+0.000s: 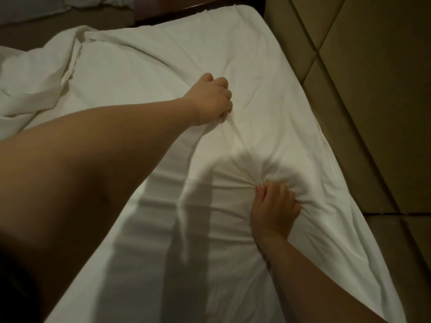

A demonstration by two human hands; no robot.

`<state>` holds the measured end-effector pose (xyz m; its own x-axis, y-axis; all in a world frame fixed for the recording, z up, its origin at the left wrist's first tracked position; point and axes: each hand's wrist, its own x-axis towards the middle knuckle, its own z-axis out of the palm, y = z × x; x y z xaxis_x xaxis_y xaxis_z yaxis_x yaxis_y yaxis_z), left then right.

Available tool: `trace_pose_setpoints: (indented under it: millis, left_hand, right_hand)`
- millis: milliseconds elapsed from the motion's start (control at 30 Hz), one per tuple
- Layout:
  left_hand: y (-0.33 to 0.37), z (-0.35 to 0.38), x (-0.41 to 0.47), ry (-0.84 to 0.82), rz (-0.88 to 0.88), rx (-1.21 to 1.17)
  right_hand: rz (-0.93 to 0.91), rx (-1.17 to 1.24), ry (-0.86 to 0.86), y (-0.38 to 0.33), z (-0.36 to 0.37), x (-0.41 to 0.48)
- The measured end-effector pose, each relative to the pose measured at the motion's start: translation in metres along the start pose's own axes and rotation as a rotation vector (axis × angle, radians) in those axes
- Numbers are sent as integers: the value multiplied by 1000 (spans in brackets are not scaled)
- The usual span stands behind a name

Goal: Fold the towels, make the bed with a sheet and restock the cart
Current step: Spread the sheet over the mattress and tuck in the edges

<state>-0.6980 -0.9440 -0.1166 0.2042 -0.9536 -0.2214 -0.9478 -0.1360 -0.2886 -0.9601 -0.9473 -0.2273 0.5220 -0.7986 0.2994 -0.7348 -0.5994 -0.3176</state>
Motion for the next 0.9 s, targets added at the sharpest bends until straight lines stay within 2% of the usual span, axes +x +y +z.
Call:
trace_pose_setpoints:
  millis: [100,267,533,733,900]
  left_hand:
    - [2,2,5,176,-4,-35]
    - [-9,6,16,111,-259,-77]
    - [-14,5,19,25,-171,-174]
    - [-10,6,21,50,-252,-42]
    - [16,15,15,80,-451,-190]
  right_hand:
    - [-9,2,32,1,3,-1]
    - [-25,20,61,3,7,-3]
    - [-35,15,72,4,9,-4]
    - [-39,9,81,6,13,-7]
    - [-24,-20,62,5,19,-7]
